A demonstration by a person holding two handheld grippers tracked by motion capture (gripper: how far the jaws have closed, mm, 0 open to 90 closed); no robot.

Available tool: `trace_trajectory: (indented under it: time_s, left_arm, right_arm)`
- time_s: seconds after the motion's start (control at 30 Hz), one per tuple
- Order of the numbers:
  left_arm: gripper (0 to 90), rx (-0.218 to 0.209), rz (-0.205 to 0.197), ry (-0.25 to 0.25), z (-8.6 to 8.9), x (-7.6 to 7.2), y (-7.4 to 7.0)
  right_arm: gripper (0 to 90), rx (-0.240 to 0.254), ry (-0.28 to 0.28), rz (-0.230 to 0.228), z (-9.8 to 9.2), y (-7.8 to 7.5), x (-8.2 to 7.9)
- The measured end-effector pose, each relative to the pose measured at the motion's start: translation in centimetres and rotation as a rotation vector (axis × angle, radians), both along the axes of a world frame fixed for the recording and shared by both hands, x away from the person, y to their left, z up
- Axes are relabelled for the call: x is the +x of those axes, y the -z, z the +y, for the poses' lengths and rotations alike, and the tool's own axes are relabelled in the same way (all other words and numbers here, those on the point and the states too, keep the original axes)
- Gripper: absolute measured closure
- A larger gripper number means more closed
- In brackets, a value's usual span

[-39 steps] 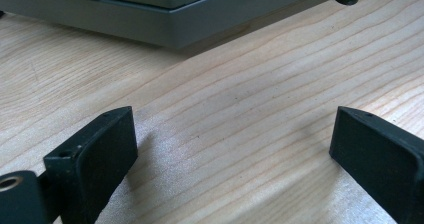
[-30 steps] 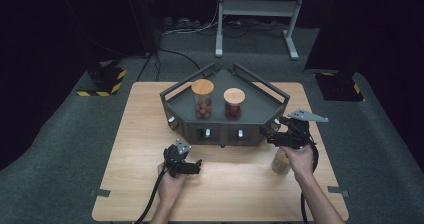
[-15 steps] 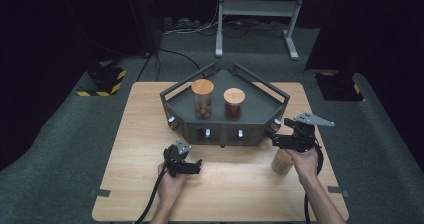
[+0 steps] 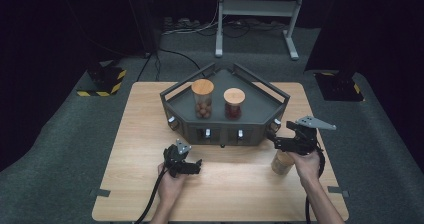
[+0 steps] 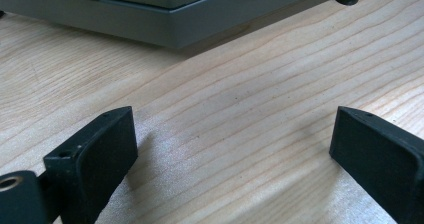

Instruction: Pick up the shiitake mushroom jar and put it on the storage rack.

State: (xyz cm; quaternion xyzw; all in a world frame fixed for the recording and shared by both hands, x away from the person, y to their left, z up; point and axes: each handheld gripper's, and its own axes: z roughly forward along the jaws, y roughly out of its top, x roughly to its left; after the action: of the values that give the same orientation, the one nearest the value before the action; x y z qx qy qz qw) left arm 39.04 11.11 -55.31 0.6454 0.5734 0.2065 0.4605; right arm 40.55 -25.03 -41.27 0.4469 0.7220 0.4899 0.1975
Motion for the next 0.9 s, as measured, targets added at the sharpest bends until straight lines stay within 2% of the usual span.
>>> trace_trajectory:
  time_s: [0.4,0.9]
  left_arm:
    - [4.9,0.000,0.000,0.000,0.0,0.0,0.0]
    - [4.9,0.000,0.000,0.000,0.0,0.0,0.0]
  right_arm:
    - [7.2,0.000,0.003,0.018,-0.9,1.0,-0.4]
    - [7.1,-0.013,0.020,0.010,-2.0,2.1,-1.1]
